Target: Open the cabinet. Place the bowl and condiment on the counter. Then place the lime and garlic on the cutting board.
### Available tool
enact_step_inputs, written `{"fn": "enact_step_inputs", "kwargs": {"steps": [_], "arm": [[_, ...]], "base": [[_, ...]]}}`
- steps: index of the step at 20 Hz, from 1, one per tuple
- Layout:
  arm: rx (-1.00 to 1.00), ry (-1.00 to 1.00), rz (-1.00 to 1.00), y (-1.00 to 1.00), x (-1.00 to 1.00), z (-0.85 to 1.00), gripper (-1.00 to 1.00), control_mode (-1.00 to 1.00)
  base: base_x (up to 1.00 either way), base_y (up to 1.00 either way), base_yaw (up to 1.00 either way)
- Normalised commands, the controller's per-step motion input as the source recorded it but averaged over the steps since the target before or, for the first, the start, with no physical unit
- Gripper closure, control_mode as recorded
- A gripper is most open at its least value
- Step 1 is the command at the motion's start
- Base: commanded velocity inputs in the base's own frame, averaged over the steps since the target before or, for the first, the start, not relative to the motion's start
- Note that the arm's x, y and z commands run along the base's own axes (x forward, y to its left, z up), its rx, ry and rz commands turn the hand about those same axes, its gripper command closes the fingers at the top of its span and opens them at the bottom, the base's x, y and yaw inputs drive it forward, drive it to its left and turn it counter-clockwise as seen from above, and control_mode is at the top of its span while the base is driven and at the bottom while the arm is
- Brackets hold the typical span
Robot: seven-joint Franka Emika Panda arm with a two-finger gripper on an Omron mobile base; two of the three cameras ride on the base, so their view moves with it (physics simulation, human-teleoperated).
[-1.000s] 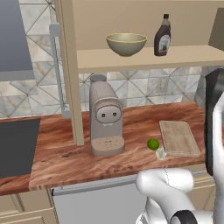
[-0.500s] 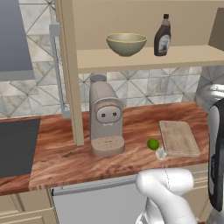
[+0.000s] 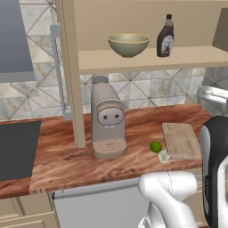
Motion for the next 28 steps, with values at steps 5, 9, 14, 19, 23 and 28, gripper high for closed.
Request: {"fn": "enact_step_inputs", "kwargs": {"steps": [5,9,14,19,23,28], "arm": [[0.0,-0.06,0.0,0.04,0.03,0.24,-1.0,-1.0],[0.0,-0.01,0.02,0.08,0.06,0.24,-1.0,-1.0],[0.0,0.0,0.02,0.13,0.11,0.19,-1.0,-1.0],[0.0,0.0,0.0,0.24,0.18,0.22,-1.0,-1.0],[0.0,0.0,0.0,0.19,0.2,0.28,-1.0,-1.0],[0.0,0.0,0.0,0.04,0.29,0.22,-1.0,-1.0]], "base": [[0.0,0.0,0.0],[0.0,0.0,0.0],[0.0,0.0,0.0],[0.0,0.0,0.0],[0.0,0.0,0.0],[0.0,0.0,0.0]]}}
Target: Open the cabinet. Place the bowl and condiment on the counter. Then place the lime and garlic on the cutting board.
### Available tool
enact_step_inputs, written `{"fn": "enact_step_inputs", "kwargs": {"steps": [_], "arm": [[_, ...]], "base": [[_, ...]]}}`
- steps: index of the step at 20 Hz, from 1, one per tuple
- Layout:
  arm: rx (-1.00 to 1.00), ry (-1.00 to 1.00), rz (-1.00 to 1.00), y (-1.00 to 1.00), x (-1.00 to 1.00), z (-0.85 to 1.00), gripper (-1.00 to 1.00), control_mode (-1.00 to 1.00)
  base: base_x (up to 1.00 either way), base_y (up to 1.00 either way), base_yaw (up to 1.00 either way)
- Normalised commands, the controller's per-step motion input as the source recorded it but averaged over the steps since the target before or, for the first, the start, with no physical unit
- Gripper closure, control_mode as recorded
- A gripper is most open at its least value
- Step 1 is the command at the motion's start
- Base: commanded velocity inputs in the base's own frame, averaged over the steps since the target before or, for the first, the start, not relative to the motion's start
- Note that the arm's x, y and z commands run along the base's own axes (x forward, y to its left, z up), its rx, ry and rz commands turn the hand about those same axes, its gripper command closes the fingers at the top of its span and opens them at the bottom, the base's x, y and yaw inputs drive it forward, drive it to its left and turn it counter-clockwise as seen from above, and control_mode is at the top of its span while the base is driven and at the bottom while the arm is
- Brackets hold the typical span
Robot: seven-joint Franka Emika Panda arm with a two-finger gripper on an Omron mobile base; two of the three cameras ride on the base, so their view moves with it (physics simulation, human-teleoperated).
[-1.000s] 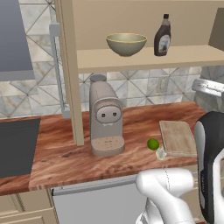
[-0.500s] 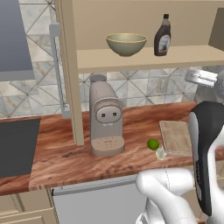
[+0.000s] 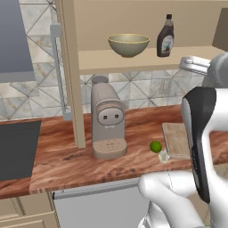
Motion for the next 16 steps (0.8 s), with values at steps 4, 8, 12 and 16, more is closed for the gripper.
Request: {"fn": "enact_step_inputs", "kwargs": {"steps": [4,8,12,16], "arm": [[0.0,0.01,0.0,0.0,0.28,0.09,-1.0,-1.0],[0.0,0.0,0.0,0.0,0.26,0.02,-1.0,-1.0],[0.0,0.0,0.0,0.0,0.19,0.14,-1.0,-1.0],[0.01,0.0,0.0,-0.03,0.15,0.17,-1.0,-1.0]], "base": [[0.0,0.0,0.0],[0.0,0.0,0.0],[0.0,0.0,0.0],[0.0,0.0,0.0]]}}
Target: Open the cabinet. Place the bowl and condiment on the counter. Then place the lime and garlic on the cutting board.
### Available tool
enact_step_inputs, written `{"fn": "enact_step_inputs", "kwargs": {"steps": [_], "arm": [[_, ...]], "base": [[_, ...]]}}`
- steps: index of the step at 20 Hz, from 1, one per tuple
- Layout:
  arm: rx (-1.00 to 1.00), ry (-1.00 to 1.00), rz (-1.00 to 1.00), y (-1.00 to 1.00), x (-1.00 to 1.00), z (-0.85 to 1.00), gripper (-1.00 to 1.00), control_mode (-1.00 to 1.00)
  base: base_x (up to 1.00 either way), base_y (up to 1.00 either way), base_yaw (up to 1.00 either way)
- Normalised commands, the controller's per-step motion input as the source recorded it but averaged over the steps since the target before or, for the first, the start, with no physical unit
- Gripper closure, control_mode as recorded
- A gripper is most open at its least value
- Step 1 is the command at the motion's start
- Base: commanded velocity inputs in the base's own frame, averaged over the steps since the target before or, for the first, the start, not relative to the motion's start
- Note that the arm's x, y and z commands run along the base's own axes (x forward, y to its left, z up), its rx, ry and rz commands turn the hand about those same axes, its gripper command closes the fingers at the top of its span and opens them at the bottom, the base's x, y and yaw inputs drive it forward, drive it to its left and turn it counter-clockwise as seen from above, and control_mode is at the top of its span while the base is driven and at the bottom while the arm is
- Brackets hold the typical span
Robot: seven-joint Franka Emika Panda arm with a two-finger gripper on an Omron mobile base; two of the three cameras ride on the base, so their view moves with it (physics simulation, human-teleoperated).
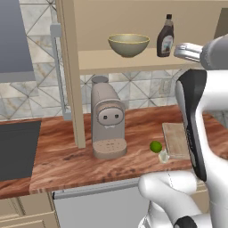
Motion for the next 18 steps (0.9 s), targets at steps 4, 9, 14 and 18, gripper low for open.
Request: {"fn": "enact_step_inputs", "kwargs": {"steps": [4,9,14,18], "arm": [[0.02,0.0,0.0,-0.08,0.15,0.1,-1.0,-1.0],[0.01,0.0,0.0,-0.13,0.21,0.0,-1.0,-1.0],[0.0,0.0,0.0,-0.03,0.31,0.0,-1.0,-1.0],[0.0,0.01,0.0,0.0,0.34,0.0,-1.0,-1.0]], "base": [[0.0,0.0,0.0],[0.0,0.0,0.0],[0.0,0.0,0.0],[0.0,0.0,0.0]]}}
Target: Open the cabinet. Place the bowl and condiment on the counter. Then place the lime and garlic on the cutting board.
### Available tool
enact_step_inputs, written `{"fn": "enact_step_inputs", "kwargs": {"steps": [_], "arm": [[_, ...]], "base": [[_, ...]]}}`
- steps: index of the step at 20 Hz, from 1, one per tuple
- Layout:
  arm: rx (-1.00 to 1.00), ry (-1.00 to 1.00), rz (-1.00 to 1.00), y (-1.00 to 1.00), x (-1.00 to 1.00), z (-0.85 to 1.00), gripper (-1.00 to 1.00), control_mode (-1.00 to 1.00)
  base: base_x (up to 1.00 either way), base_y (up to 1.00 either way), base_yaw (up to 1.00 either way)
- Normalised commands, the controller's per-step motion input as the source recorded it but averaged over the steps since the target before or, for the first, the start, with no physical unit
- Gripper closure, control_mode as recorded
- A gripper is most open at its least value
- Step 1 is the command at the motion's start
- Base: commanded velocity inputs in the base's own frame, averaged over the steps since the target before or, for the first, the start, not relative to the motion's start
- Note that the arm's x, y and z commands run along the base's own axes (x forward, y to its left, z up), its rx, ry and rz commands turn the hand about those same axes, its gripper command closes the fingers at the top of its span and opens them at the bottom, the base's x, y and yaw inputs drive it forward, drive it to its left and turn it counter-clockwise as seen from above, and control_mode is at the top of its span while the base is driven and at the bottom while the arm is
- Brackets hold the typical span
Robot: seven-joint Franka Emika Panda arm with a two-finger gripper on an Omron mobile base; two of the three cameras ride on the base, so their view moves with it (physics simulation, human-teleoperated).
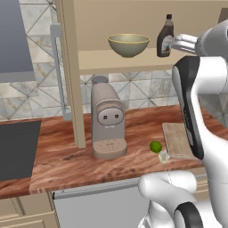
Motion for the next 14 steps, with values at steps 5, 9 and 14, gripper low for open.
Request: {"fn": "enact_step_inputs", "kwargs": {"steps": [5,9,14], "arm": [[0.0,0.07,0.0,0.0,0.3,0.0,-1.0,-1.0],[-0.01,0.08,0.0,0.0,0.23,0.0,-1.0,-1.0],[0.0,0.02,0.0,0.0,0.2,0.0,-1.0,-1.0]], "base": [[0.0,0.0,0.0],[0.0,0.0,0.0],[0.0,0.0,0.0]]}}
